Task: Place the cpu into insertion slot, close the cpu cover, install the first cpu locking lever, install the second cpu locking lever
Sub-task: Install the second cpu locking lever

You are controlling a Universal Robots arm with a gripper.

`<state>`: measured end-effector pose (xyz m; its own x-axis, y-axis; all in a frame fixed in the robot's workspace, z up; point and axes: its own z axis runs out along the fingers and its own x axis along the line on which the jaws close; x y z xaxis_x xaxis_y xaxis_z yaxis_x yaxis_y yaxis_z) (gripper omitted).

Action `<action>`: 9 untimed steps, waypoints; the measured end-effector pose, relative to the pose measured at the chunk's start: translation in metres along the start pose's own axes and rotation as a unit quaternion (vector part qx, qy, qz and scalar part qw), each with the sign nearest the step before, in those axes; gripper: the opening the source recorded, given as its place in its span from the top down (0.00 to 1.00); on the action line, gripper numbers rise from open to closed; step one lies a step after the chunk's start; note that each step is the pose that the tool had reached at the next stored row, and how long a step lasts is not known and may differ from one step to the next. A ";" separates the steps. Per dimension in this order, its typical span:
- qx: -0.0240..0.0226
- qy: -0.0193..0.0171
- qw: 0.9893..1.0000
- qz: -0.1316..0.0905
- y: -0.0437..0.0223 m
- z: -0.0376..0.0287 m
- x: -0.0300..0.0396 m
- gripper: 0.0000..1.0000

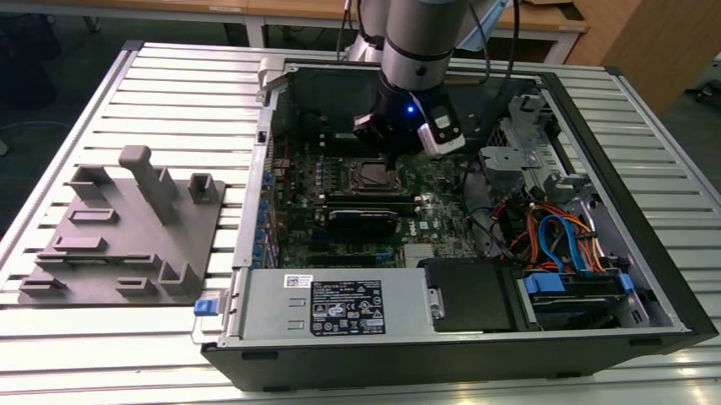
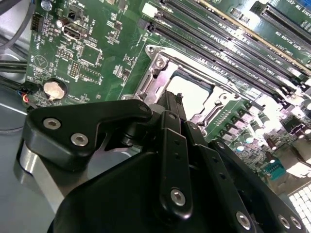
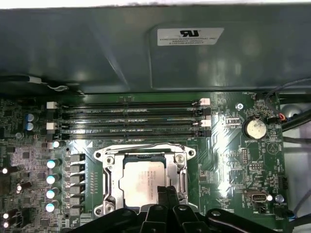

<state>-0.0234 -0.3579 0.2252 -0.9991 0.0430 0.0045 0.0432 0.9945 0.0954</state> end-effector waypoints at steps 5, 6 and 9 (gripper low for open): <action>0.000 0.003 1.000 0.000 0.0000 0.0001 0.0001 0.90; 0.000 0.003 1.000 0.000 -0.0004 0.0001 0.0000 0.90; 0.000 0.003 1.000 0.000 -0.0043 -0.0003 -0.0002 0.90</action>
<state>-0.0234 -0.3622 0.2251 -0.9990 0.0431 0.0106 0.0439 0.9945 0.0954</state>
